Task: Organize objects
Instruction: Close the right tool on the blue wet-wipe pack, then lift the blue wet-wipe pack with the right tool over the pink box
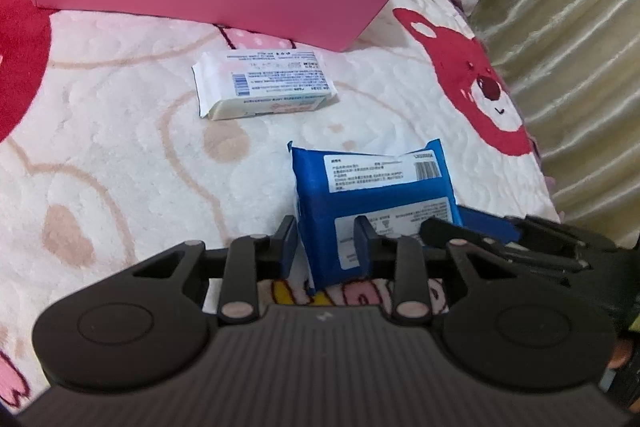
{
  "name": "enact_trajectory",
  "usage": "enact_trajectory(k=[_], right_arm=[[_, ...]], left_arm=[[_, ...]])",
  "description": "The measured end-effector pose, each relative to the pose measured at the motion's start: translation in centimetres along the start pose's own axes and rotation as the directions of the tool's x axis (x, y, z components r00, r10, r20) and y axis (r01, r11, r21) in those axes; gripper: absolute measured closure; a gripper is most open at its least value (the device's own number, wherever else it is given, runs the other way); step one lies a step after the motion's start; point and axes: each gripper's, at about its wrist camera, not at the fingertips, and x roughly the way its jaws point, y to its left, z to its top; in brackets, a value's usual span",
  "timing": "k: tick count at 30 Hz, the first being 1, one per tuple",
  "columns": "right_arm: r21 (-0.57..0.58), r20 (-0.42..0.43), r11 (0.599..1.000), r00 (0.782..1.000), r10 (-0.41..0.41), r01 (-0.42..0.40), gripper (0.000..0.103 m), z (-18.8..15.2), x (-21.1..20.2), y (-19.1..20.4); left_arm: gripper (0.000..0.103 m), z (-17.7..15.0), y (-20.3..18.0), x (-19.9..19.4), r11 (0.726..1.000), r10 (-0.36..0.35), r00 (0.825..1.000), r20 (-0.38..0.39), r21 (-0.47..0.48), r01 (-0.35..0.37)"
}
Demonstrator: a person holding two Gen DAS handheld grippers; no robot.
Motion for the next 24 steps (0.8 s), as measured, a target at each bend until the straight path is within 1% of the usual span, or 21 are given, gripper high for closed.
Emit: enact_trajectory(k=[1, 4, 9, 11, 14, 18, 24], right_arm=[[0.008, -0.003, 1.000, 1.000, 0.014, -0.014, 0.061, -0.1, 0.0, -0.2], [0.039, -0.014, 0.998, 0.998, 0.054, -0.053, 0.060, -0.3, 0.8, -0.6], [0.059, 0.000, 0.996, 0.998, 0.062, -0.062, 0.058, -0.6, 0.9, -0.4], [0.030, 0.008, 0.998, 0.998, 0.061, -0.061, 0.058, -0.8, 0.8, 0.2], [-0.034, 0.020, 0.999, 0.999, 0.033, -0.032, 0.058, -1.1, 0.5, 1.4], [-0.035, 0.016, 0.998, 0.999, 0.043, -0.042, 0.058, -1.1, 0.1, 1.7], [-0.096, 0.007, 0.995, 0.999, 0.037, -0.036, 0.055, -1.3, -0.8, 3.5]], left_arm=[[0.074, 0.1, -0.2, 0.0, 1.000, 0.007, 1.000, 0.000, -0.003, -0.007], [0.075, 0.1, -0.7, 0.1, 1.000, 0.027, 1.000, -0.001, -0.013, -0.027], [0.076, -0.2, -1.6, -0.1, 0.999, 0.052, 0.999, 0.016, -0.017, -0.051], [0.076, -0.3, -1.8, -0.2, 0.998, 0.058, 0.998, 0.019, -0.011, -0.058], [0.075, -0.2, -1.6, -0.6, 0.998, 0.052, 0.999, 0.015, -0.025, -0.052], [0.076, -0.4, -1.5, -1.2, 0.998, 0.050, 0.999, 0.004, -0.037, -0.050], [0.073, -0.5, -1.4, -2.6, 0.998, 0.059, 0.998, -0.012, -0.029, -0.059]])
